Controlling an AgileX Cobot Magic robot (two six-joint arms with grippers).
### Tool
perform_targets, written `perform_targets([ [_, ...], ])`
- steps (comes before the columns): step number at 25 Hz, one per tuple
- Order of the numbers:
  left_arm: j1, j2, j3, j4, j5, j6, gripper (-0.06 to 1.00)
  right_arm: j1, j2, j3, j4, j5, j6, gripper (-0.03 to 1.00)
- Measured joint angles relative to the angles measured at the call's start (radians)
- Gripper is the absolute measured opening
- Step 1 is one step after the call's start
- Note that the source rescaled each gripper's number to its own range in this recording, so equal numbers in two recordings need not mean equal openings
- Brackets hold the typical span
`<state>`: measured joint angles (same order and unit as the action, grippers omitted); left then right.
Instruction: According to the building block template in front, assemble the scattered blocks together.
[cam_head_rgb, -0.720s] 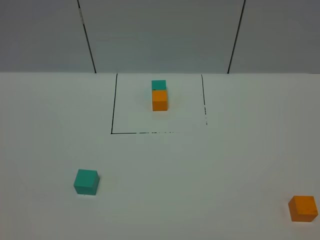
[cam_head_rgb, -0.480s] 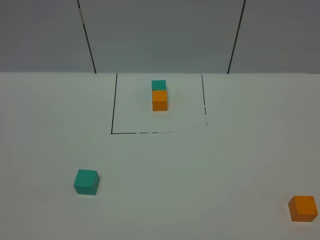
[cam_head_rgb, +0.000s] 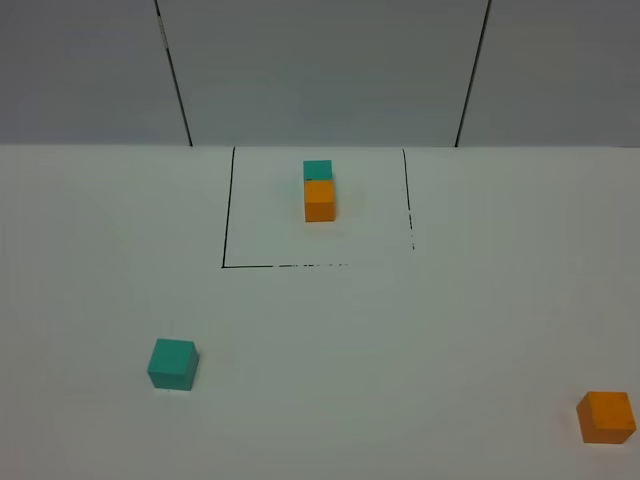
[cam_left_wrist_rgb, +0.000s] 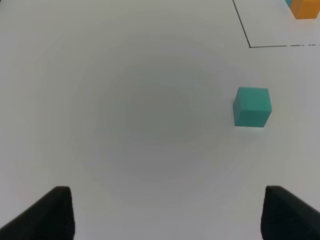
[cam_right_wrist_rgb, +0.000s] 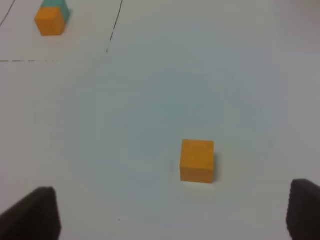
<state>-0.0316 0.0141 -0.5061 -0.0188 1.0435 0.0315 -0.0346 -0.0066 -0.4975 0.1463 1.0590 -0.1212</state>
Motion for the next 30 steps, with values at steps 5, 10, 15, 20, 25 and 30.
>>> perform_targets([
  [5, 0.000, 0.193, -0.019, 0.000, 0.004, -0.043, 0.62, 0.000, 0.000, 0.000, 0.000, 0.000, 0.000, 0.80],
  [10, 0.000, 0.541, -0.128, -0.002, 0.004, -0.074, 0.62, 0.000, 0.000, 0.000, 0.000, 0.000, 0.001, 0.80],
  [15, 0.000, 0.900, -0.328, -0.097, -0.003, -0.078, 0.62, 0.000, 0.000, 0.000, 0.000, 0.000, 0.000, 0.80],
  [20, -0.030, 1.188, -0.529, -0.213, 0.036, -0.038, 0.62, 0.000, 0.000, 0.000, 0.000, 0.000, 0.000, 0.80],
  [25, -0.190, 1.389, -0.663, -0.135, 0.045, -0.099, 0.62, 0.000, 0.000, 0.000, 0.000, 0.000, 0.000, 0.80],
  [30, -0.328, 1.540, -0.707, 0.030, 0.008, -0.224, 0.62, 0.000, 0.000, 0.000, 0.000, 0.000, 0.000, 0.80],
])
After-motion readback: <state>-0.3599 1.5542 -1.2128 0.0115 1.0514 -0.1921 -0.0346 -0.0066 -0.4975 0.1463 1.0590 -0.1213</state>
